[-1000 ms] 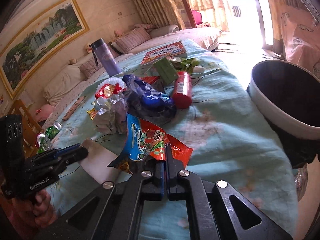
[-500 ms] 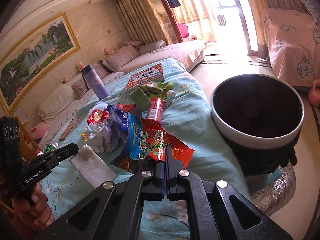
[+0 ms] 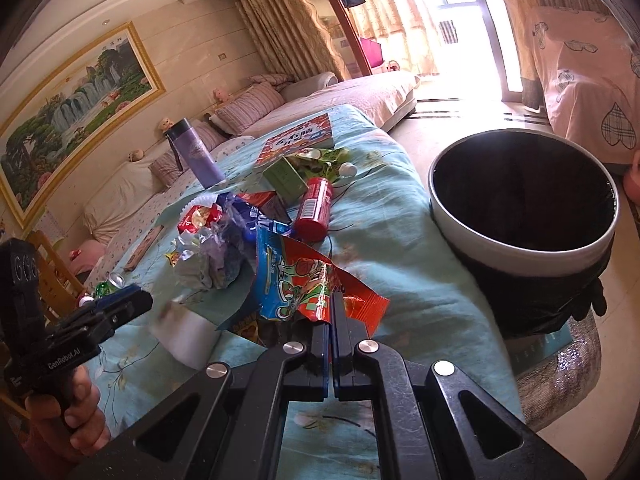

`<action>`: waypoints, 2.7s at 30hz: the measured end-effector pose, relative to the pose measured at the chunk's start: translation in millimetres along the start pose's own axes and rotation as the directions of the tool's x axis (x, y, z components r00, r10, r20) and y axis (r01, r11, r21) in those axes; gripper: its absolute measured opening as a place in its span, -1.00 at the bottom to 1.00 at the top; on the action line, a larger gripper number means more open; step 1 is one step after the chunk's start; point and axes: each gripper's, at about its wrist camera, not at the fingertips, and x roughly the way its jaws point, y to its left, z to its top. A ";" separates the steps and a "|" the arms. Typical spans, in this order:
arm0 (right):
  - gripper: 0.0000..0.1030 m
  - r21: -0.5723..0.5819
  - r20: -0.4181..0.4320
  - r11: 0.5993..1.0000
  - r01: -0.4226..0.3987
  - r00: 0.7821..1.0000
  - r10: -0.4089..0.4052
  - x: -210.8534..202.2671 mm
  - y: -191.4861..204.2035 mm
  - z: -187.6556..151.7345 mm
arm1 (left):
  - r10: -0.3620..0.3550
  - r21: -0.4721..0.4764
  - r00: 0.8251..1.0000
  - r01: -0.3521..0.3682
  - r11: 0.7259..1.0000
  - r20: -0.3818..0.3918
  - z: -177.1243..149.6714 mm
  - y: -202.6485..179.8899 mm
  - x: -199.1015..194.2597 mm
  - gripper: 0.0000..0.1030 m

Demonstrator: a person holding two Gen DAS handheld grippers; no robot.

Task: Collect trash
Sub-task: 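Carry the sponge block with the left tool while the right tool carries the wrapper over the black bin, then open the left tool over the bin while the right tool opens to drop the wrapper, then move both open tools back over the trash on the bed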

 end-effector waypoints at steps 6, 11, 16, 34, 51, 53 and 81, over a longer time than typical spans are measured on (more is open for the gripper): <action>-0.99 -0.004 -0.014 1.000 -0.009 1.000 0.009 2.3 1.1 -4.2 | -0.033 -0.062 0.994 0.026 0.998 -0.107 -23.5 1.5 24.5 0.58; -0.99 0.008 -0.018 1.000 -0.002 1.000 0.002 2.6 -4.1 -5.4 | -0.051 -0.010 0.993 0.051 0.999 -0.103 -21.5 -18.4 33.2 0.64; -0.99 0.021 -0.012 1.000 0.012 1.000 -0.012 0.2 -11.4 -5.5 | -0.139 0.037 0.986 0.143 0.989 -0.092 -17.3 -37.9 34.9 -0.48; -0.99 0.089 0.075 0.992 0.092 0.992 -0.099 -36.7 -73.0 33.7 | -0.256 0.201 0.965 0.263 0.944 -0.060 51.9 -130.0 50.0 -0.50; -0.92 0.163 0.034 0.970 0.179 0.982 -0.187 -19.7 -150.2 80.5 | -0.332 0.247 0.925 0.370 0.896 -0.183 107.6 -230.4 126.6 -0.46; -0.89 0.171 0.025 0.967 0.188 0.980 -0.195 -17.5 -158.3 83.7 | -0.334 0.240 0.921 0.378 0.894 -0.202 110.0 -234.8 135.9 -0.43; 0.66 0.188 0.087 0.979 0.074 0.992 -0.092 -33.5 -97.6 39.4 | -0.269 0.090 0.958 0.278 0.956 -0.102 44.7 -122.4 57.5 0.38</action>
